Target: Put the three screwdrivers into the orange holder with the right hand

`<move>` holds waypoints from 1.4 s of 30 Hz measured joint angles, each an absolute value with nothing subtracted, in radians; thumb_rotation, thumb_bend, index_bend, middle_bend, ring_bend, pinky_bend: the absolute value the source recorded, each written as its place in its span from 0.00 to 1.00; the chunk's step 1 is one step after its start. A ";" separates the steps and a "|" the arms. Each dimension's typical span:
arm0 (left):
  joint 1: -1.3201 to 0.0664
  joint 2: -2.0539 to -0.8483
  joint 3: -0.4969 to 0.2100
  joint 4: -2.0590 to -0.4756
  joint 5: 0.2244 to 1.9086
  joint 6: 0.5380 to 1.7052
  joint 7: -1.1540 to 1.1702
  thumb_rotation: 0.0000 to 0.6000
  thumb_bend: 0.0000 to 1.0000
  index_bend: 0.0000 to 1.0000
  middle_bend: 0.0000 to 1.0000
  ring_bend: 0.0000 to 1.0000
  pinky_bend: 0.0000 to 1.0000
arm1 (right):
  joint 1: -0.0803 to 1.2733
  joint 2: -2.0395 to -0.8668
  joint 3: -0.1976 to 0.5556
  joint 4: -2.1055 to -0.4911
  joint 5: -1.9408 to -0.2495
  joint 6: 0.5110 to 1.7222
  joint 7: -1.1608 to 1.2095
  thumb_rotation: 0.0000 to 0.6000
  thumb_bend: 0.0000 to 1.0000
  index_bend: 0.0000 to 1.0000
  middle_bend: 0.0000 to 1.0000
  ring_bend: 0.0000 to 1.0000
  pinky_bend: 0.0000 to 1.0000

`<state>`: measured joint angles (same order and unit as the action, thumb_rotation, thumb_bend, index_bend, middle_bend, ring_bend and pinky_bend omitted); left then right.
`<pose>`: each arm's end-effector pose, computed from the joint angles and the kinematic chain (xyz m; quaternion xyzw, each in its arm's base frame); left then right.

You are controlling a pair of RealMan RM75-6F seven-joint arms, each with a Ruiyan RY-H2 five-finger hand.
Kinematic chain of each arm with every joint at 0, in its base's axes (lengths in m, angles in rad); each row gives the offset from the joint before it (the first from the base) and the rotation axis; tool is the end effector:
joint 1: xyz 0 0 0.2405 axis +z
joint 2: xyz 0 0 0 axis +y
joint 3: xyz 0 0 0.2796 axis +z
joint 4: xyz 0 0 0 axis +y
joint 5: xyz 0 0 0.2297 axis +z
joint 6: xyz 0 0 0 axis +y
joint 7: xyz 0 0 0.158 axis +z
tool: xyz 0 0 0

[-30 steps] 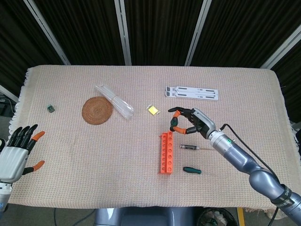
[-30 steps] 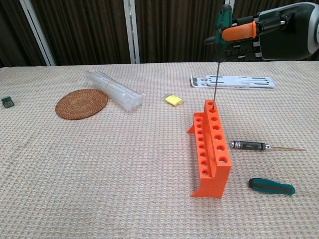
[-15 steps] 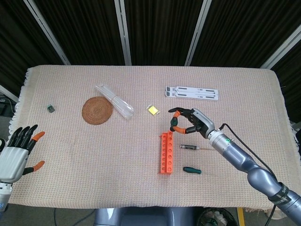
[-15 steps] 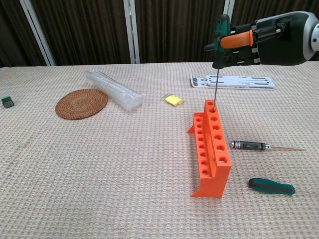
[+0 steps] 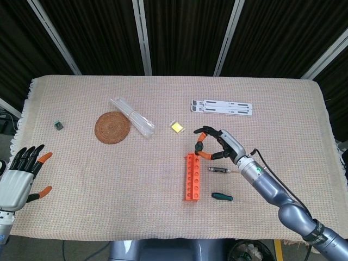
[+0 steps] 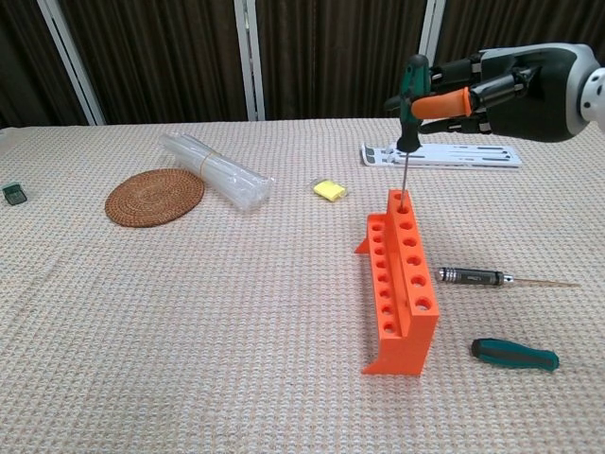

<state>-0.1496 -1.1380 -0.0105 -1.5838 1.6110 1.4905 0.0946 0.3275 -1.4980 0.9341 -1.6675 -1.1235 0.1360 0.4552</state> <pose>-0.3184 0.2097 0.1354 -0.6622 -0.3187 -0.3865 0.5573 -0.1489 -0.3899 0.0458 0.4337 -0.7472 0.4939 0.0984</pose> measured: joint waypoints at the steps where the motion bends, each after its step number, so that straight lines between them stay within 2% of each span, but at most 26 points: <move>1: -0.150 -1.138 -0.010 -1.583 1.611 1.490 0.095 1.00 0.14 0.15 0.00 0.00 0.00 | 0.326 -1.502 0.931 -1.669 -1.132 0.144 0.454 1.00 0.53 0.59 0.22 0.00 0.00; 11: -0.150 -1.138 -0.010 -1.578 1.615 1.492 0.092 1.00 0.14 0.15 0.00 0.00 0.00 | 0.317 -1.533 0.842 -1.671 -1.294 0.257 0.489 1.00 0.53 0.59 0.22 0.00 0.00; 18: -0.151 -1.140 -0.008 -1.573 1.614 1.489 0.088 1.00 0.14 0.15 0.00 0.00 0.00 | 0.350 -1.526 0.738 -1.643 -1.390 0.357 0.566 1.00 0.53 0.59 0.22 0.00 0.00; 31: -0.149 -1.146 -0.006 -1.561 1.611 1.487 0.078 1.00 0.14 0.15 0.00 0.00 0.00 | 0.468 -1.495 0.568 -1.562 -1.420 0.479 0.690 1.00 0.53 0.58 0.22 0.00 0.00; 36: -0.149 -1.149 -0.006 -1.556 1.609 1.488 0.075 1.00 0.14 0.15 0.00 0.00 0.00 | 0.502 -1.482 0.530 -1.551 -1.397 0.506 0.703 1.00 0.48 0.50 0.20 0.00 0.00; 42: -0.148 -1.152 -0.007 -1.550 1.607 1.488 0.071 1.00 0.14 0.15 0.00 0.00 0.00 | 0.531 -1.455 0.493 -1.553 -1.369 0.527 0.710 1.00 0.27 0.24 0.13 0.00 0.00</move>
